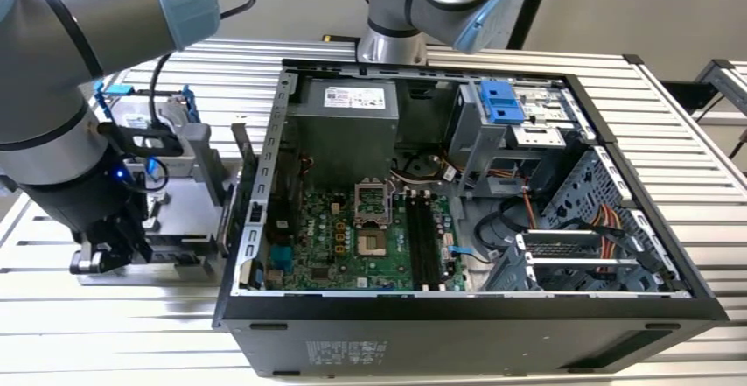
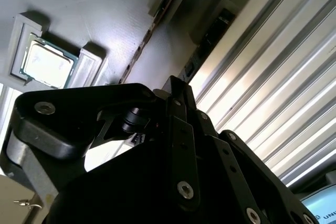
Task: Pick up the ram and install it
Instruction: 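Pick up the ram and move it above insertion slot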
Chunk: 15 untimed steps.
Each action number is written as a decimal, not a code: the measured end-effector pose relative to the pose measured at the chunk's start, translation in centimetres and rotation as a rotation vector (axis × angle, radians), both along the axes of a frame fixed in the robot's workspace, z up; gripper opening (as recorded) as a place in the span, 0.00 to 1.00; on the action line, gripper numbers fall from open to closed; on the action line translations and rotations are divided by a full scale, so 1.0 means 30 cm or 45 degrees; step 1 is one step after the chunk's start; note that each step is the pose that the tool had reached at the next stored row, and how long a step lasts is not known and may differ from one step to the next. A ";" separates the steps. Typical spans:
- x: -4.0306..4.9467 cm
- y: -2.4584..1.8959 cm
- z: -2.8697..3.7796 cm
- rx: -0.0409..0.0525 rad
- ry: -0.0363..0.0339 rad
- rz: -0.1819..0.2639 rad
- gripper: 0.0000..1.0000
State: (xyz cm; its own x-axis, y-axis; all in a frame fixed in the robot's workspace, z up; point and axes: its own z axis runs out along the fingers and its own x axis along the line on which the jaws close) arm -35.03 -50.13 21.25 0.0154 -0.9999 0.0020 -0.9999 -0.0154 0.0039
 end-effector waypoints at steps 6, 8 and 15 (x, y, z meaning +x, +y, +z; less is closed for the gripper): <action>0.000 0.000 0.010 0.000 0.0000 0.000 0.00; 0.000 0.000 0.013 0.000 0.0000 0.000 0.00; 0.000 0.000 0.027 0.000 0.0000 0.000 0.00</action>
